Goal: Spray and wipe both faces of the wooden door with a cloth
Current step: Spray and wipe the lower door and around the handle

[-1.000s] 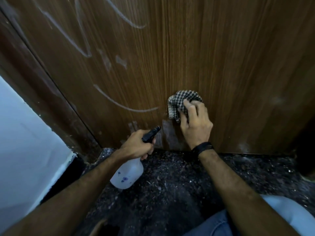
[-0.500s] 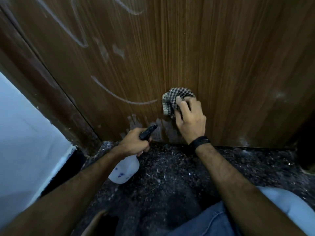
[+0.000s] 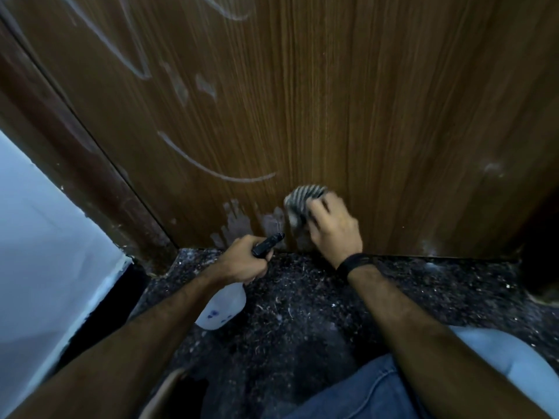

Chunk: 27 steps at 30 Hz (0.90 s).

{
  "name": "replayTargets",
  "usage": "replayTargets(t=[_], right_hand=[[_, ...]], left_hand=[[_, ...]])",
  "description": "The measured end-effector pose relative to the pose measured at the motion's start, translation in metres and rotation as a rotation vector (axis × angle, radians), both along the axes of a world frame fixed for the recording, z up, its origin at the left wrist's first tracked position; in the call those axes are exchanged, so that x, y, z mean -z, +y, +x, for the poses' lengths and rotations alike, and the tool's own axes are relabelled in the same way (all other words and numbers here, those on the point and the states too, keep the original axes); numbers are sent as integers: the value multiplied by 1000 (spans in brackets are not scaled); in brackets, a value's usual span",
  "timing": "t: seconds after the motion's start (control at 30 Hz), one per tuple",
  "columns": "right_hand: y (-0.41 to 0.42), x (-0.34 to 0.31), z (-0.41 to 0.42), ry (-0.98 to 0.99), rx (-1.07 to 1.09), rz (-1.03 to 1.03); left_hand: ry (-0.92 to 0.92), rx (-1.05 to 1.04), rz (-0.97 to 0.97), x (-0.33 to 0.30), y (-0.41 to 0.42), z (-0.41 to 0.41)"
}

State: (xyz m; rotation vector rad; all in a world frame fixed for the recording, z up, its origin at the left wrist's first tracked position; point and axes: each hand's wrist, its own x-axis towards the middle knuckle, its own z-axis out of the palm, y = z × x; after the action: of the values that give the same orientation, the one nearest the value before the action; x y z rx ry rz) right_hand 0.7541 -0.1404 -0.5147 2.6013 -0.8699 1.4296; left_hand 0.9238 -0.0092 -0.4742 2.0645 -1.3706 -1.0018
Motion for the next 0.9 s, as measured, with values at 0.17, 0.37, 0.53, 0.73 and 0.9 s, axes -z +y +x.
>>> replayTargets(t=[0.17, 0.37, 0.53, 0.73, 0.9], right_hand=[[4, 33, 4, 304, -135, 81], [1, -21, 19, -105, 6, -6], [3, 31, 14, 272, -159, 3], [5, 23, -11, 248, 27, 183], [-1, 6, -18, -49, 84, 169]], left_hand=[[24, 6, 26, 3, 2, -3], [27, -9, 5, 3, 2, 4], [8, -22, 30, 8, 5, 0], [-2, -34, 41, 11, -3, -1], [2, -30, 24, 14, -11, -6]])
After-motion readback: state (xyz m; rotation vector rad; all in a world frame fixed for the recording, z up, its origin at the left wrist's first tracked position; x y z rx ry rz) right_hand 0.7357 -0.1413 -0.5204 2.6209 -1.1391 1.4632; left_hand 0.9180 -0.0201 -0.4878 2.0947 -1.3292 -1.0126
